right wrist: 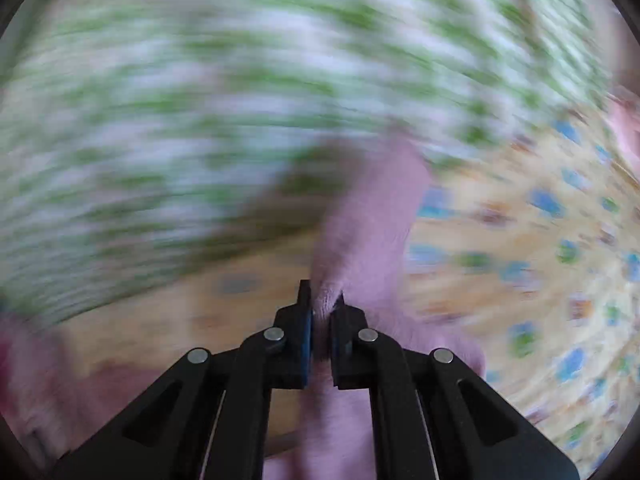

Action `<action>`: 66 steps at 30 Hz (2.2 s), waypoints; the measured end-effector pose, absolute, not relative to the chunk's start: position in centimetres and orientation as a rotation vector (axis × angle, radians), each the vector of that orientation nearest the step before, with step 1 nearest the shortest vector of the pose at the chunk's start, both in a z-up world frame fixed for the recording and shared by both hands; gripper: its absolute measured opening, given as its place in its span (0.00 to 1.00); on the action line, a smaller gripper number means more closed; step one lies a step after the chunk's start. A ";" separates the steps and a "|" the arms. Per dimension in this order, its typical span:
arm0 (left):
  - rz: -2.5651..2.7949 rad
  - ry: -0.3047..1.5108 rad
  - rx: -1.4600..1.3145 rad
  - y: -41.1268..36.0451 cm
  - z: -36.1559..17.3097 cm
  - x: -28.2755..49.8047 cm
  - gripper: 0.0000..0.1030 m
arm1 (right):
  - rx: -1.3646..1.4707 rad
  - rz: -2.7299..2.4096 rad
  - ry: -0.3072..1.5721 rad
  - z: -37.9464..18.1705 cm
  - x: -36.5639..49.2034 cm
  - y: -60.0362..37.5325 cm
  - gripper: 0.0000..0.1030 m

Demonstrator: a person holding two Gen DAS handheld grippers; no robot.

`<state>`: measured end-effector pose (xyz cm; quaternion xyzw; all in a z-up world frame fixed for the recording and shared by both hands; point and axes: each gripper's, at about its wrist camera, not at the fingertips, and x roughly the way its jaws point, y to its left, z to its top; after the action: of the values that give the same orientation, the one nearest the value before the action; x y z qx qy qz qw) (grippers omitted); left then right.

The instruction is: Fold small clothes

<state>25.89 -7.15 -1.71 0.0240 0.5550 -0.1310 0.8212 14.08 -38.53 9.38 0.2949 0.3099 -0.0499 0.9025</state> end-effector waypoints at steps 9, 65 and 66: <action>-0.306 1.250 -0.069 -1.3 -1.6 22.6 0.93 | 0.516 0.467 0.850 9.1 13.4 -16.3 0.92; -0.333 1.126 -0.019 -0.3 -6.2 21.0 0.10 | 0.539 -0.211 0.877 1.6 9.7 -33.0 0.23; -0.330 1.134 -0.031 0.2 -6.4 20.8 0.10 | 0.555 -0.160 0.852 2.1 9.2 -31.6 0.27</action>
<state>20.79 0.15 -6.40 -0.0146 0.5346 -0.1556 0.8305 9.16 -31.63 2.14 0.2656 0.4073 -0.0767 0.8704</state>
